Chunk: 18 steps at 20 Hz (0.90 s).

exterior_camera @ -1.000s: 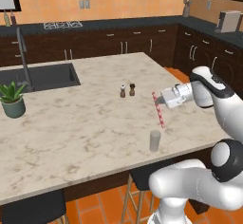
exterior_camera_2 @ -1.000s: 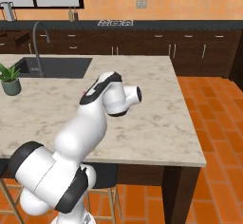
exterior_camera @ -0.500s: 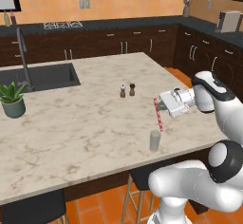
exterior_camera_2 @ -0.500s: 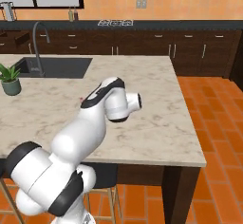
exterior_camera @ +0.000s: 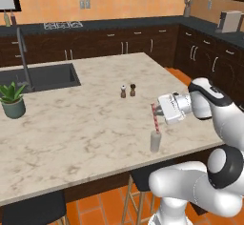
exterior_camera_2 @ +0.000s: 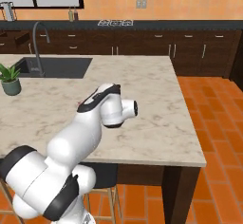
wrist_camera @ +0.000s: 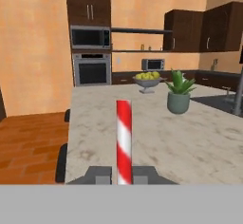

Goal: Take a straw from the drawer in front and place it inside the glass cup on the dining counter.

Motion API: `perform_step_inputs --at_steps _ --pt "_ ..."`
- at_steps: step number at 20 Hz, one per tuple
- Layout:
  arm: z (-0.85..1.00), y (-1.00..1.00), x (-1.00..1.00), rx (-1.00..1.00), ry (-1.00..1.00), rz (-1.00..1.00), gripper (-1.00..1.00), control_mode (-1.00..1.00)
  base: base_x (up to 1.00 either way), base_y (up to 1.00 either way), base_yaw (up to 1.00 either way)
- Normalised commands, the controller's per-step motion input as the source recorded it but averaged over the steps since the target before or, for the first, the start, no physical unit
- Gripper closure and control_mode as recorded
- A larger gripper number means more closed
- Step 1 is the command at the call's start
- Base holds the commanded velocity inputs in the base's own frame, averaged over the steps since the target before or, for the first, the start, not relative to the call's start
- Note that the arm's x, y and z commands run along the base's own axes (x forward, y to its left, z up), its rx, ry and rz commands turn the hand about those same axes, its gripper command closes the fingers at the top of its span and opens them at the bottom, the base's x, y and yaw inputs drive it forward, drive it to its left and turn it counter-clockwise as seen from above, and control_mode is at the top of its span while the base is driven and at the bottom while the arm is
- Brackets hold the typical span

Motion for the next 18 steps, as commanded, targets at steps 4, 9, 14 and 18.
perform_step_inputs --at_steps 4,9,14,18 --pt "-0.18 0.00 0.07 0.00 -0.01 0.00 1.00 -1.00 0.00 0.00 0.00" --pt "-0.06 0.00 0.11 0.00 -0.04 0.00 1.00 -1.00 0.00 0.00 0.00" --pt "0.00 0.03 -0.50 0.02 -0.07 0.00 1.00 -1.00 0.00 0.00 0.00" --pt "0.00 0.02 -0.19 0.01 -0.07 0.00 1.00 -1.00 0.00 0.00 0.00"
